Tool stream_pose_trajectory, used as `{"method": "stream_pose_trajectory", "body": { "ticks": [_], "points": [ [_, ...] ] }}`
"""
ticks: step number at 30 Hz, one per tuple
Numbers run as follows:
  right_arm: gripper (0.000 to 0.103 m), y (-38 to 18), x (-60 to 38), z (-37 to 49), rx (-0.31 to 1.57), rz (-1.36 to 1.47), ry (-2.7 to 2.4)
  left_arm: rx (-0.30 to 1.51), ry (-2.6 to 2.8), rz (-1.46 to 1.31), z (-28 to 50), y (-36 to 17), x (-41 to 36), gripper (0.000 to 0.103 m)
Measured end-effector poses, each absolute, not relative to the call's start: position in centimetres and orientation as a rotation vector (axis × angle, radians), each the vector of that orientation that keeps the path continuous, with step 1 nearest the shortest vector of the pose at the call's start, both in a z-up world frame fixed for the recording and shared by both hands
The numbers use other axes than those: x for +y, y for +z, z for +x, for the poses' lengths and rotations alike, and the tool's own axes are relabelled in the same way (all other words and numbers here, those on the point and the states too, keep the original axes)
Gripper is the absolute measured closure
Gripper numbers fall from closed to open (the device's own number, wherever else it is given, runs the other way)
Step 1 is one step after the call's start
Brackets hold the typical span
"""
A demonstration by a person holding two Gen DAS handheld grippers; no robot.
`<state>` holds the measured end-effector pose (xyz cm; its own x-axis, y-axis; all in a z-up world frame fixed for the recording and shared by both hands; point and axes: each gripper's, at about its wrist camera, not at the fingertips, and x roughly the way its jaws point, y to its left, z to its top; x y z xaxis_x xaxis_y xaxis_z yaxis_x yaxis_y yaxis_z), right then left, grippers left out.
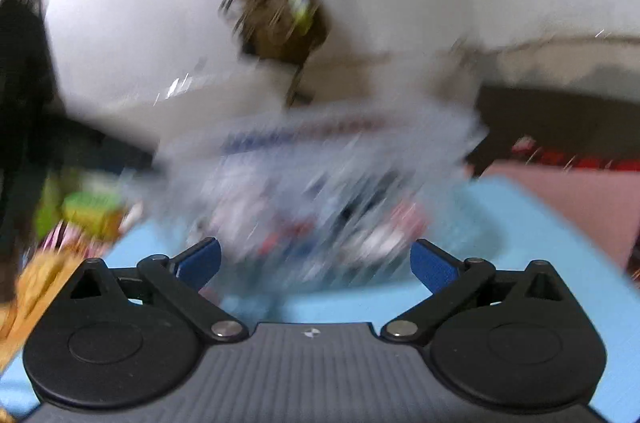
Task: Organize objects
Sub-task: 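Grasp the small red box with the right gripper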
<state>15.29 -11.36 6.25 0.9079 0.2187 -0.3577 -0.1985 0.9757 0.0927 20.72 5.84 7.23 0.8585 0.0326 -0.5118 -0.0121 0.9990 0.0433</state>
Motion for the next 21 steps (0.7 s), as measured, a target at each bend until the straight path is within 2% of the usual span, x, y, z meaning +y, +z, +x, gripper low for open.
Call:
{"method": "stream_pose_trajectory", "body": {
  "ticks": [10, 14, 19, 21],
  "points": [
    [0.0, 3.8, -5.1, 16.6, 0.543, -0.017, 0.337, 0.54, 0.016, 0.041, 20.7, 7.1, 5.9, 0.06],
    [0.004, 3.4, -3.5, 16.9, 0.592, -0.035, 0.339, 0.542, 0.012, 0.038, 20.7, 7.1, 6.0, 0.059],
    [0.017, 3.2, -2.2, 17.6, 0.652, -0.093, 0.348, 0.542, 0.011, 0.037, 20.6, 7.2, 6.0, 0.059],
    [0.028, 3.1, -2.0, 17.3, 0.648, -0.116, 0.362, 0.542, 0.011, 0.037, 20.6, 7.2, 6.0, 0.059]
  ]
}}
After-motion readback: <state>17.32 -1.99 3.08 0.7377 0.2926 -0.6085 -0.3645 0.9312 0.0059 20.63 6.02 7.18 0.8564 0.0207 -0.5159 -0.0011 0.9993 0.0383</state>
